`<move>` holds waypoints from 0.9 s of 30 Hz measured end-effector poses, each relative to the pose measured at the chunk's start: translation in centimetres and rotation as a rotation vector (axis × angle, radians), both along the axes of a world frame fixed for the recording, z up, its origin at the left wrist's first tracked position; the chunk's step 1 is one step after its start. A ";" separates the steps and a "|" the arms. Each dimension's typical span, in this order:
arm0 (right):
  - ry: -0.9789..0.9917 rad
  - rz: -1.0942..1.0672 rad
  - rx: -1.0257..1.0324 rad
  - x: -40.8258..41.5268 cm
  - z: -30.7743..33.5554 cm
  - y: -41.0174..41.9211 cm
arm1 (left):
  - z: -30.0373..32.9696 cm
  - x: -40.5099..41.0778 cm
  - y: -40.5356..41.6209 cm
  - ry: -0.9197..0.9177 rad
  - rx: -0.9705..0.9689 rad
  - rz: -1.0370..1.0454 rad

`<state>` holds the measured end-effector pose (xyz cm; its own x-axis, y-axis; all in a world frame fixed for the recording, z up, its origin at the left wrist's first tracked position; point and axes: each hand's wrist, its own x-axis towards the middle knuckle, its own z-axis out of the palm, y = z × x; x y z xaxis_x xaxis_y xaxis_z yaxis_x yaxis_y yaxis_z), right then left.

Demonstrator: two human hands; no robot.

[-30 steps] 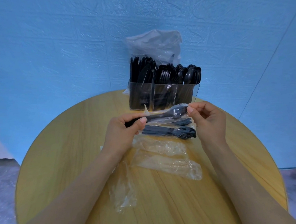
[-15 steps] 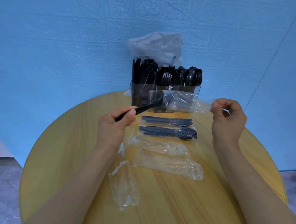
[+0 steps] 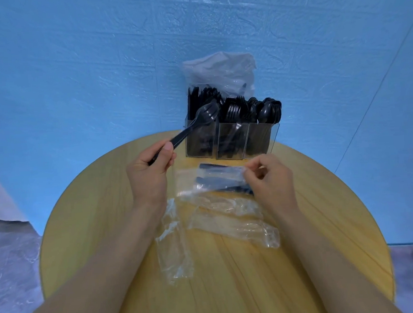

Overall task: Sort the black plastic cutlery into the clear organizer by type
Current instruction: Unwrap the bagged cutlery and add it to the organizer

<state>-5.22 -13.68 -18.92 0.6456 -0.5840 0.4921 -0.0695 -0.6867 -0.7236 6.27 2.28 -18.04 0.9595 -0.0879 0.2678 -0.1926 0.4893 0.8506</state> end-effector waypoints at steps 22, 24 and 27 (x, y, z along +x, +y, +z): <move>-0.255 0.289 0.639 4.4 7.1 0.0 | 2.3 -1.3 -1.2 -0.747 0.945 0.153; -0.262 0.300 0.652 4.6 7.3 -0.1 | 3.0 -1.3 -1.6 -0.950 1.133 0.260; -0.270 0.304 0.626 5.0 7.9 -0.2 | 4.0 -0.9 -2.8 -0.935 1.200 0.220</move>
<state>-0.26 -13.85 -11.03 0.7271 -0.6219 0.2908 0.2936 -0.1011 -0.9505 5.32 -0.51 -14.05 0.5166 -0.5688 0.6400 -0.8397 -0.4827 0.2488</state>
